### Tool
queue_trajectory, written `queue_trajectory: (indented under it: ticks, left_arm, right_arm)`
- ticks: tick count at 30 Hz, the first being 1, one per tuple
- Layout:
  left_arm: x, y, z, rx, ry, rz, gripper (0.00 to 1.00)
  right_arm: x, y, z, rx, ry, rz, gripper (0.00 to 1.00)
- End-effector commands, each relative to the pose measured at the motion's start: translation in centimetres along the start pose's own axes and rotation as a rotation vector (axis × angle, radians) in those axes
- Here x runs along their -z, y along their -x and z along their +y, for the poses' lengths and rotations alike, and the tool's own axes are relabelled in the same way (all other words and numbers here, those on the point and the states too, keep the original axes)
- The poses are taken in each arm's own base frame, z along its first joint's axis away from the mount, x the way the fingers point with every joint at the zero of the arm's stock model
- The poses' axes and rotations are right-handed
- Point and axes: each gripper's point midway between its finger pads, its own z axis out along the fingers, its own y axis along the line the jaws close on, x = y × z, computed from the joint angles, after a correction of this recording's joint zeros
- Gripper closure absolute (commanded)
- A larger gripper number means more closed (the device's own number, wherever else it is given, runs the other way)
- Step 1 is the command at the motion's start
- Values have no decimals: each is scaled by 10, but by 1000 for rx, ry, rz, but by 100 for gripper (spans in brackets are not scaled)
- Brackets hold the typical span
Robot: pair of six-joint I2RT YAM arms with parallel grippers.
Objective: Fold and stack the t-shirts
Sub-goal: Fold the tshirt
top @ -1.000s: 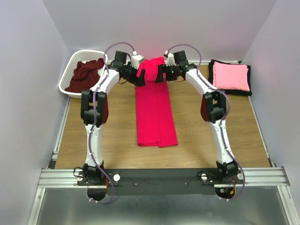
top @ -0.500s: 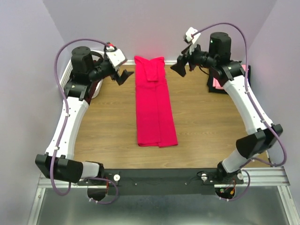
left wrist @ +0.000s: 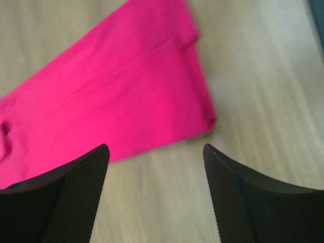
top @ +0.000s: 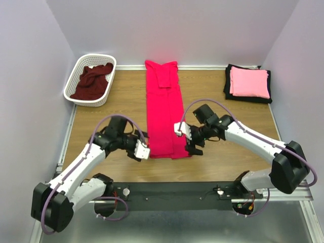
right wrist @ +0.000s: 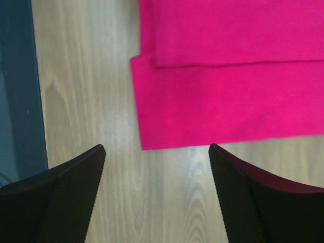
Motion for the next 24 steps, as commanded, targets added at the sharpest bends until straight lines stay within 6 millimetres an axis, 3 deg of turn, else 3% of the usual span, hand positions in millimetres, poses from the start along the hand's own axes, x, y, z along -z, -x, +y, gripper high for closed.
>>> queue_trajectory:
  ticks: [1,2,8,17,24]
  left_arm:
    - [-26,-4,-13,-148,-40,11,23]
    - [-34,-6,-24,-134,-72,16,26]
    - [-58,-18,-39,-131,-143,69,38]
    - [-71,-36,-46,-84,-183,123,38]
    - [-76,-45,-62,-102,-242,154,37]
  right_arm:
    - [-19,-4,9,131,6,-5,13]
    - [-23,0,6,155,-7,-21,16]
    - [-49,-21,16,240,22,15,25]
    - [-70,-57,24,261,53,105,33]
    - [-75,-69,21,255,42,149,42]
